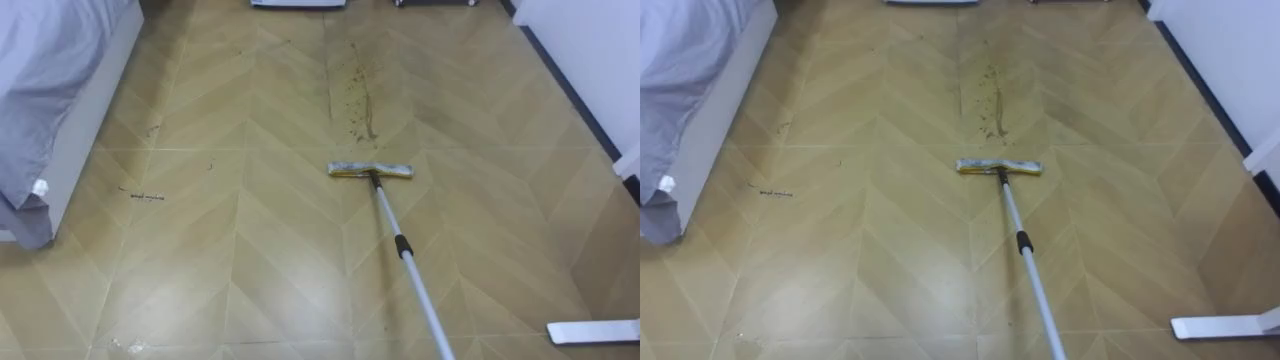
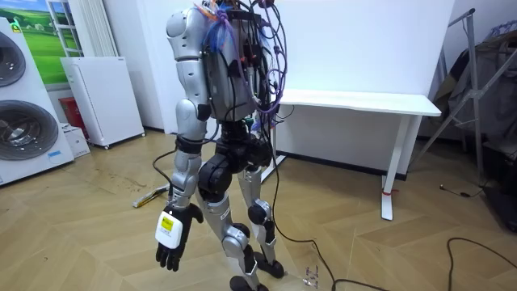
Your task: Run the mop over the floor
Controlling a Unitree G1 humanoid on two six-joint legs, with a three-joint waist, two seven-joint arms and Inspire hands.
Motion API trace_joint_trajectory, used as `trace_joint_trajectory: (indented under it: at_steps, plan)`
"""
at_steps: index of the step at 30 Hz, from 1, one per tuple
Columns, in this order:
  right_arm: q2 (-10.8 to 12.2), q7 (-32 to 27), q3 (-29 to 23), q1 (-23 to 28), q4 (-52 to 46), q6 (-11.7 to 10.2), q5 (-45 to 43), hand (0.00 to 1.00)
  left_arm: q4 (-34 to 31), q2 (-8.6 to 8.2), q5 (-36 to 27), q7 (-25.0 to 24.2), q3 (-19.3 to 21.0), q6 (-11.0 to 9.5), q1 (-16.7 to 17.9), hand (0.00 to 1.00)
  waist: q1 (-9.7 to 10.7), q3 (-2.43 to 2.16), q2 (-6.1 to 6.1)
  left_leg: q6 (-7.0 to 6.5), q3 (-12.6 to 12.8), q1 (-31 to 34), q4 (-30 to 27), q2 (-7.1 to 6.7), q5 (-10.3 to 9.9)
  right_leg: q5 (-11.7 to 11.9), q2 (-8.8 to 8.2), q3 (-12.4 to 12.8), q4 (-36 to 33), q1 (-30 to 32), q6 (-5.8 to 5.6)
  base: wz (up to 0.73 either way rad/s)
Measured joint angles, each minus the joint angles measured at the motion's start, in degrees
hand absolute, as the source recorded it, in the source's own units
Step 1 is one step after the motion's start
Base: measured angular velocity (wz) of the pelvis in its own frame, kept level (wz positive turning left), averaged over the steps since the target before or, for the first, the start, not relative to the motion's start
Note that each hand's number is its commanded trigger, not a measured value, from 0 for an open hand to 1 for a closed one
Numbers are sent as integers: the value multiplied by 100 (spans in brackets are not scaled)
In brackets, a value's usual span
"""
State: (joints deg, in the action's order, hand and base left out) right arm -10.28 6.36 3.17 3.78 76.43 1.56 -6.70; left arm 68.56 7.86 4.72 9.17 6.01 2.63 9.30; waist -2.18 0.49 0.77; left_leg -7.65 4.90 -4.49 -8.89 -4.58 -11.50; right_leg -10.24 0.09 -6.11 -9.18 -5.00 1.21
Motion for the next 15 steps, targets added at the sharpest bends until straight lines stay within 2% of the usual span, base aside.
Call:
trace_joint_trajectory:
  at_steps: [5,15]
  plan:
    - [6,60,-5,-3,-1,50,-1,100,-49,0,-3,-100,-6,98,-16,0,39,-8,23,-1,-26,33,-4,-2,0,0,1,-29,22,15,1,1]
    - [14,85,-87,74,-12,48,-44,100,1,-3,-2,-264,21,117,-98,0,45,-11,29,-1,-30,101,17,-3,-1,1,4,3,45,83,1,0]
